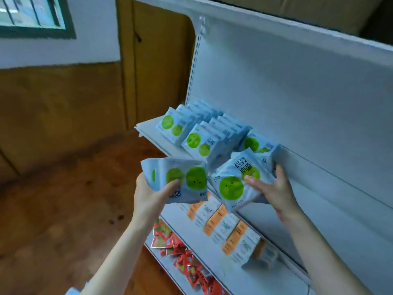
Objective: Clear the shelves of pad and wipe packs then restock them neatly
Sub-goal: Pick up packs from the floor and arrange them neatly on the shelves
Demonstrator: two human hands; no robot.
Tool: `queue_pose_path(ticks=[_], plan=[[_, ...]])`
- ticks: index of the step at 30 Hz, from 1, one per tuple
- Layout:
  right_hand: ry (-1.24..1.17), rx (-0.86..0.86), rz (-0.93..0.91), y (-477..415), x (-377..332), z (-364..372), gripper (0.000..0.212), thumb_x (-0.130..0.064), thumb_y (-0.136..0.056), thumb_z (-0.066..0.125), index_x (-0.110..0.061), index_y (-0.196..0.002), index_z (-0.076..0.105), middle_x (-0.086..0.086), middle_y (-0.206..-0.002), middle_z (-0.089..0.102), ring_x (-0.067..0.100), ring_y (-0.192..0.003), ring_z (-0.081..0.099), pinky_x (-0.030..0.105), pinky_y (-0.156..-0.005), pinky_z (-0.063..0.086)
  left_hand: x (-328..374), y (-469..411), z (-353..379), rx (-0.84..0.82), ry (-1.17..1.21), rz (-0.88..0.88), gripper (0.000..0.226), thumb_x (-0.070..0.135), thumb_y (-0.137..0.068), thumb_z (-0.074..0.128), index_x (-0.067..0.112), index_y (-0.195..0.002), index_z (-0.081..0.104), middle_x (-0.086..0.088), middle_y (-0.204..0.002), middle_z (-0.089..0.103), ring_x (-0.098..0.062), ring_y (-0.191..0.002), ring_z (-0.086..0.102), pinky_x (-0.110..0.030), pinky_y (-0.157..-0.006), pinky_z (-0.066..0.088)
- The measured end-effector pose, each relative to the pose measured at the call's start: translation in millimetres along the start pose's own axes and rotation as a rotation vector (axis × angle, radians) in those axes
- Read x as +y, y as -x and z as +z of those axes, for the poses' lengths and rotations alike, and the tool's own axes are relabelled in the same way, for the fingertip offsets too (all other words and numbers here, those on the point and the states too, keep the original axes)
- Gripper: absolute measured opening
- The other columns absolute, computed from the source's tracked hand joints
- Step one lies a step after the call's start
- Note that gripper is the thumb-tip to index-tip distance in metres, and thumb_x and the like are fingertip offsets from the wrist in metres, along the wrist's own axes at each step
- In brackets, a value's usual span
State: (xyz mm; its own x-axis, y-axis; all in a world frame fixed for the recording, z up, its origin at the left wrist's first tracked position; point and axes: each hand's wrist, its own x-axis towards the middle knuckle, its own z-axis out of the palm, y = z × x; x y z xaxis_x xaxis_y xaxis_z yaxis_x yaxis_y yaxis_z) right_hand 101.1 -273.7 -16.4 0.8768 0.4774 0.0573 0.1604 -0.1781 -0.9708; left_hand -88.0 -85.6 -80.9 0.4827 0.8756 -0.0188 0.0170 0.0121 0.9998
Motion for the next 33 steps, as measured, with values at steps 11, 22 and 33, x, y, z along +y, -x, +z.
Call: queue_pose_path(ticks=[11,22,33], plan=[[-0.070,0.224,0.292,-3.1,64.9,-182.8,0.051,-0.022,-0.058,0.085,-0.008,-0.101,0.062,0.006,-0.083,0.070,0.020,-0.072,0.065,0.020,-0.053,0.052,21.0,25.4,176.0,-0.372,0.112,-0.015,0.047,0.036,-0.051,0.078,0.015,-0.090,0.063,0.000,-0.078,0.070,-0.004,-0.068,0.064,-0.016,-0.057,0.050],[0.224,0.536,0.198,-2.6,42.2,-171.3,0.047,-0.020,-0.080,0.073,-0.005,-0.120,0.054,0.012,-0.121,0.059,0.022,-0.111,0.056,0.033,-0.097,0.043,27.6,14.8,204.7,-0.595,0.184,-0.110,0.037,0.033,-0.055,0.075,0.017,-0.087,0.066,0.007,-0.068,0.070,-0.005,-0.063,0.064,-0.022,-0.056,0.054],[-0.257,0.198,0.365,-13.4,18.2,-68.5,0.007,-0.019,-0.085,0.065,-0.017,-0.091,0.061,0.003,-0.084,0.066,0.013,-0.074,0.063,0.027,-0.065,0.055,39.7,-18.3,193.2,-0.746,0.351,-0.264,0.036,0.048,-0.079,0.060,0.022,-0.103,0.064,0.005,-0.087,0.073,-0.009,-0.080,0.069,-0.028,-0.059,0.056]])
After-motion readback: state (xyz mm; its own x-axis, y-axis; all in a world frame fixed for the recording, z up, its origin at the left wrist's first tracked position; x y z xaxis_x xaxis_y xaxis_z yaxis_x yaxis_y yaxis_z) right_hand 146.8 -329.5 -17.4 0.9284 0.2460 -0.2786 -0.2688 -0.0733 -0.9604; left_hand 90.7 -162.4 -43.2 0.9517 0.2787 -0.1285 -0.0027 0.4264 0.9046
